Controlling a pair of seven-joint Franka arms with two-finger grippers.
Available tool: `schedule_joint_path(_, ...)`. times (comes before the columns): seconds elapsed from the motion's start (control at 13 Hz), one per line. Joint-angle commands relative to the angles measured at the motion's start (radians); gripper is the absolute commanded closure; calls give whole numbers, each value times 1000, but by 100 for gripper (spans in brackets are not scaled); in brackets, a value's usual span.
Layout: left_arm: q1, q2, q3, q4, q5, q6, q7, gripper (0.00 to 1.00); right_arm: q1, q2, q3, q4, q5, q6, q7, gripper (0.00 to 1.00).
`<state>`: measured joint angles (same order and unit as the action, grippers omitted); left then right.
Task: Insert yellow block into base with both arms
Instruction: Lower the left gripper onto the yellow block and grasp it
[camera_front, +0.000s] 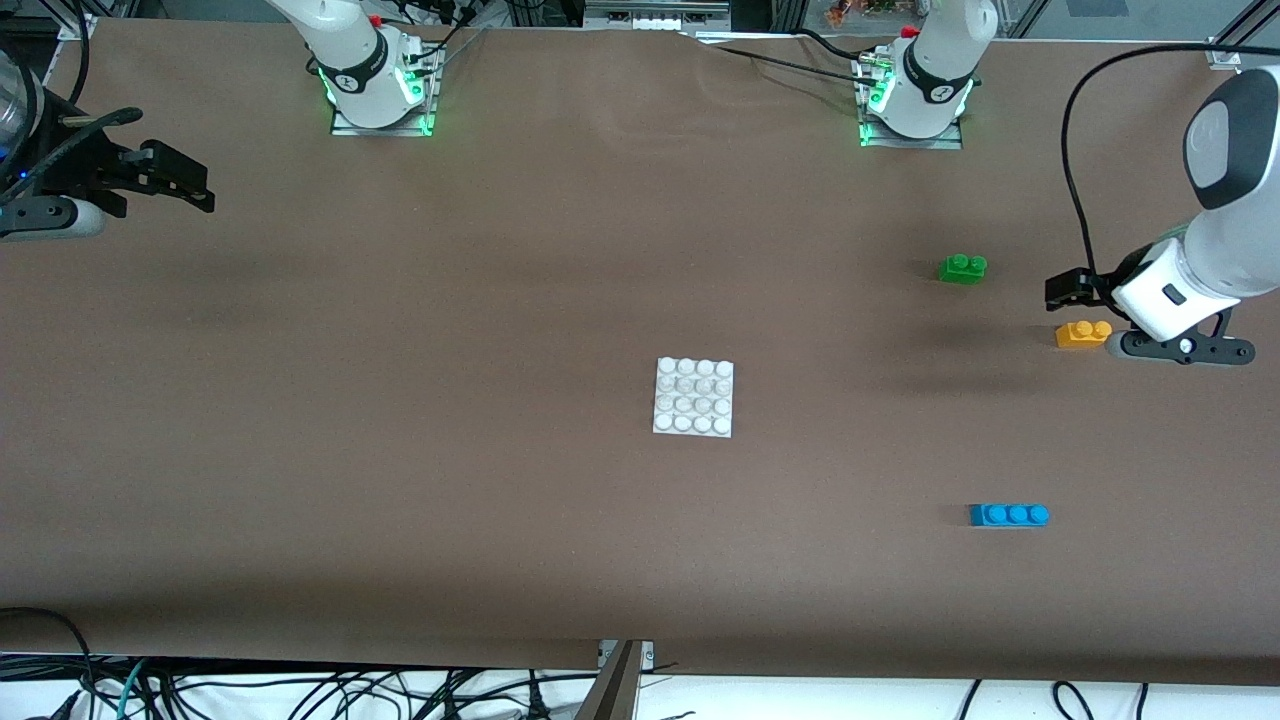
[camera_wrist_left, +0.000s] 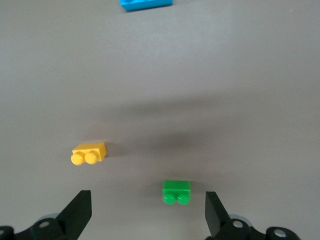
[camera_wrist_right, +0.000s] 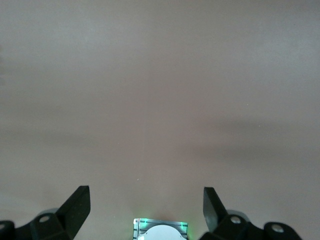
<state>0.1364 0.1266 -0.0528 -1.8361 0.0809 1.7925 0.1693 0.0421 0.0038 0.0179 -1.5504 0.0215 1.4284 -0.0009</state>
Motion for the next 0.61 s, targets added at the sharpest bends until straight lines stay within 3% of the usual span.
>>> schedule_joint_path(0.0, 84, -39, -7, -138, 19, 134, 122, 0, -21, 1, 16, 13, -17, -13, -13, 0)
schedule_joint_path(0.31, 211, -28, -9, -314, 19, 427, 249, 0, -21, 1, 17, 29, -15, -17, -13, 0)
schedule_joint_path(0.54, 279, 22, -9, -358, 19, 551, 309, 0, -17, 4, 17, 46, -18, -10, -11, 0)
